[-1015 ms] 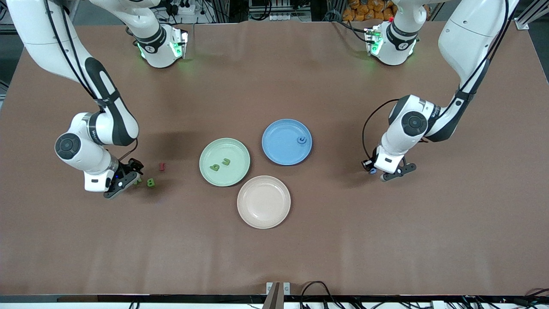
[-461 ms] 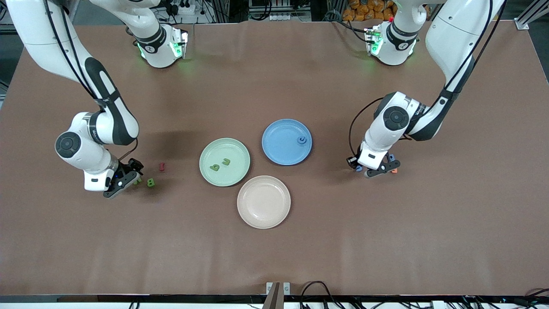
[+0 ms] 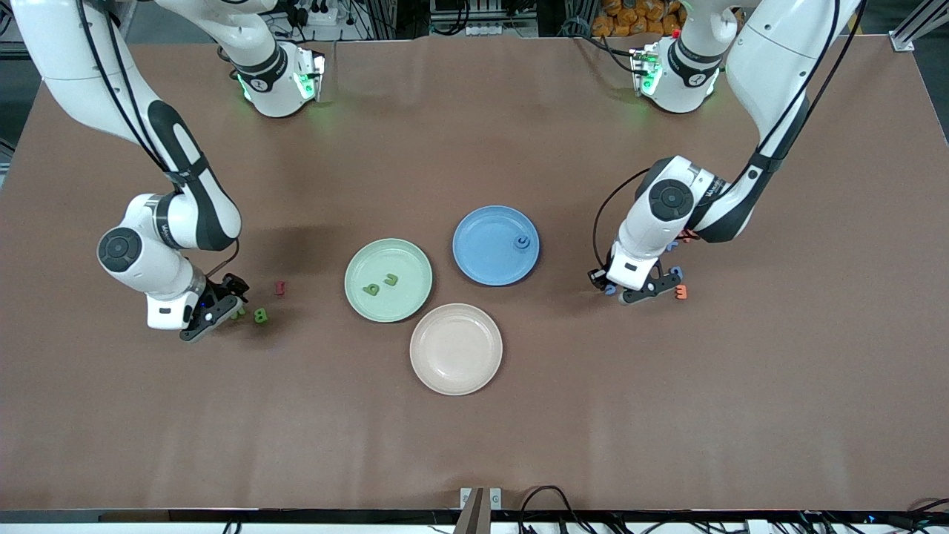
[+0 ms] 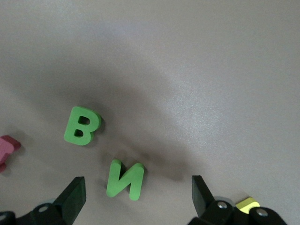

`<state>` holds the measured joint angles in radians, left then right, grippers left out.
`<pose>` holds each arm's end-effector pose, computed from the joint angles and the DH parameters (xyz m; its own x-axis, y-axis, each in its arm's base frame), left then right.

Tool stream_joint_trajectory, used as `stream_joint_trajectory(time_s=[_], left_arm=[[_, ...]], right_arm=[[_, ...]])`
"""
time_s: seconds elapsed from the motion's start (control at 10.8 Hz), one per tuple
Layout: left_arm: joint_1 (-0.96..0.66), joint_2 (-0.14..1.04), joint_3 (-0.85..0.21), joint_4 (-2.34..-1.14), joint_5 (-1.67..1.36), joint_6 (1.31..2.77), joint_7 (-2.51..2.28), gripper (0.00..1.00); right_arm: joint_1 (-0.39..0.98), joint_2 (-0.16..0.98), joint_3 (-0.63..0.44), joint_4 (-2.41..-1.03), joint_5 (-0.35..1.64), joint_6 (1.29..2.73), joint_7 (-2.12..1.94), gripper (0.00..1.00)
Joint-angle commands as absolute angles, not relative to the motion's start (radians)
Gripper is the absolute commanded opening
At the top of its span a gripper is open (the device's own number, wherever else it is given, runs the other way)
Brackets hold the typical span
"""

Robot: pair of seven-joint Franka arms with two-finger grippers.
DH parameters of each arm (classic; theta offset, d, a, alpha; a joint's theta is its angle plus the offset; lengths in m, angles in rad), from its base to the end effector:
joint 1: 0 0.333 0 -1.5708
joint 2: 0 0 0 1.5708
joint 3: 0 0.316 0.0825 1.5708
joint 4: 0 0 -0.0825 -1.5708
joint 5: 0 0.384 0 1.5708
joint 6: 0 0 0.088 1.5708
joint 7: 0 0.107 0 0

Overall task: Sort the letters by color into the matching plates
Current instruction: 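Carry the blue E to the blue plate while the right gripper grasps N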

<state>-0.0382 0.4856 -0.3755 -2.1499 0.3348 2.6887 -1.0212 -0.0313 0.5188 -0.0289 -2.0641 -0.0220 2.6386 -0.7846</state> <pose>0.5228 -0.2422 0.1957 0.9331 0.3549 0.0586 0.3492 -0.9328 0.0891 0.5946 -0.0352 0.1828 0.7328 0.6802 0.0209 0.6783 -0.7325 0.0576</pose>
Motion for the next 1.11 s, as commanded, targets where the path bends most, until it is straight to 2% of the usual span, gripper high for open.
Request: stream_joint_trajectory(time_s=[0.0,0.55,1.01], left_arm=[[-0.087,0.472,-0.373,-2.119,0.367,2.643,-1.120,0.00],[-0.166,0.477,-0.374,-2.068,0.354,2.597,-1.167,0.00],[-0.242,0.492,-0.373,-2.030,0.356,2.597,-1.271,0.00]], right_arm=[[-0.057,0.528,-0.011,-2.074,-0.038,2.660,-0.798,1.00],[-0.055,0.545,-0.011,-2.072,-0.040,2.689,-0.798,0.98],[-0.054,0.545,-0.011,-2.074,-0.054,2.697,-0.798,0.62]])
